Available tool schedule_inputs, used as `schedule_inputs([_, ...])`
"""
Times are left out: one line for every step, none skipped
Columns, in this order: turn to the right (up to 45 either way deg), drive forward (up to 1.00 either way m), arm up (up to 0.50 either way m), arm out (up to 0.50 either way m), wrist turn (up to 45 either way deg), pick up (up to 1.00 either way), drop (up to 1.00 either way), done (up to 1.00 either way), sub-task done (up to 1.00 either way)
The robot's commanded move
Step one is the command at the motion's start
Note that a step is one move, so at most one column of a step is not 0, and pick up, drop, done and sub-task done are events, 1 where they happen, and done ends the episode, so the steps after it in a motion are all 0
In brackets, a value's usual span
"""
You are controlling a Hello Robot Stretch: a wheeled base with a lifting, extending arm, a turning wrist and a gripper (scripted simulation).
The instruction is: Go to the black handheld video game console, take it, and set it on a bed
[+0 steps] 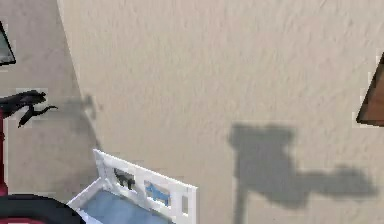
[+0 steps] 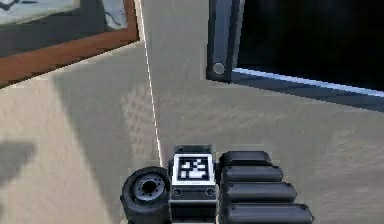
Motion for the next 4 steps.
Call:
schedule_inputs([45.0,0.0,0.0,0.0,0.0,0.0,0.0,0.0,0.0])
schedule_inputs([45.0,0.0,0.0,0.0,0.0,0.0,0.0,0.0,0.0])
schedule_inputs([45.0,0.0,0.0,0.0,0.0,0.0,0.0,0.0,0.0])
schedule_inputs([15.0,0.0,0.0,0.0,0.0,0.0,0.0,0.0,0.0])
